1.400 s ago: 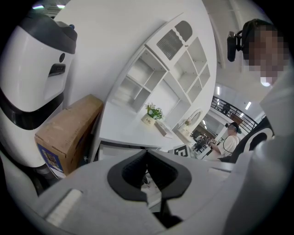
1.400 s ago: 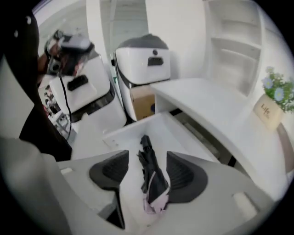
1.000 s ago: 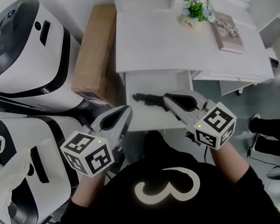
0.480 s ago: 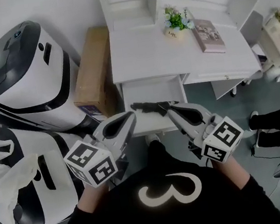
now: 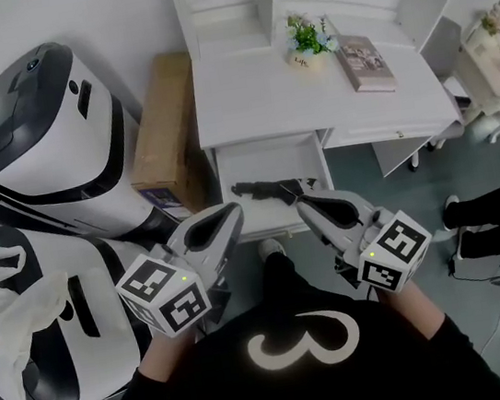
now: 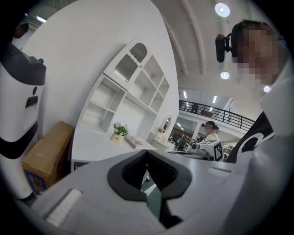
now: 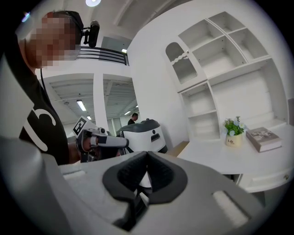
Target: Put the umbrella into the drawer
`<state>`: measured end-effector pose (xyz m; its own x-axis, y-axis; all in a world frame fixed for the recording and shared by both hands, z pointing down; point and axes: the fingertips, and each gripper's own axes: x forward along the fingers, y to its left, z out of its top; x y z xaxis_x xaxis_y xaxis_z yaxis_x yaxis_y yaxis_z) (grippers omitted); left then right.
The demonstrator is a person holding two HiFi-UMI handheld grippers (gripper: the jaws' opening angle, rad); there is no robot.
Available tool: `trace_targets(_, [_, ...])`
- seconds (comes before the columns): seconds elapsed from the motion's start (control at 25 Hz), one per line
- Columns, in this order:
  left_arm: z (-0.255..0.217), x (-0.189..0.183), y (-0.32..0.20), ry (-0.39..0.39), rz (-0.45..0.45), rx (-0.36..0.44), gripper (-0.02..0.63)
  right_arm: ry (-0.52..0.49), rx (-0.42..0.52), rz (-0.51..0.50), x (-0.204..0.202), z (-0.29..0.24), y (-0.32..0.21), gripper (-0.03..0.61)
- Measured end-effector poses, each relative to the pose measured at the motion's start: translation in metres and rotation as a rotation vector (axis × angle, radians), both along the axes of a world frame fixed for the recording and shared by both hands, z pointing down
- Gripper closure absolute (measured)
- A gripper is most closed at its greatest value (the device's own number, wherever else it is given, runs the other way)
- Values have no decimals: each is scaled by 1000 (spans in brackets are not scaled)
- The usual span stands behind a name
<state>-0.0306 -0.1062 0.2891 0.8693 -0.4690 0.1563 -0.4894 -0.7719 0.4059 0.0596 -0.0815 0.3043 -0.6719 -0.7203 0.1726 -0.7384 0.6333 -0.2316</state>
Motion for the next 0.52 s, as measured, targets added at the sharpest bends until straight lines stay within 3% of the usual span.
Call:
trace_targets(0.16, [2, 3, 9, 7, 35, -5, 606, 9, -5, -1, -3, 4, 6, 575])
trace_targets(0.52, [14, 1, 10, -3, 2, -33, 606, 0, -35, -7, -7, 11, 15, 575])
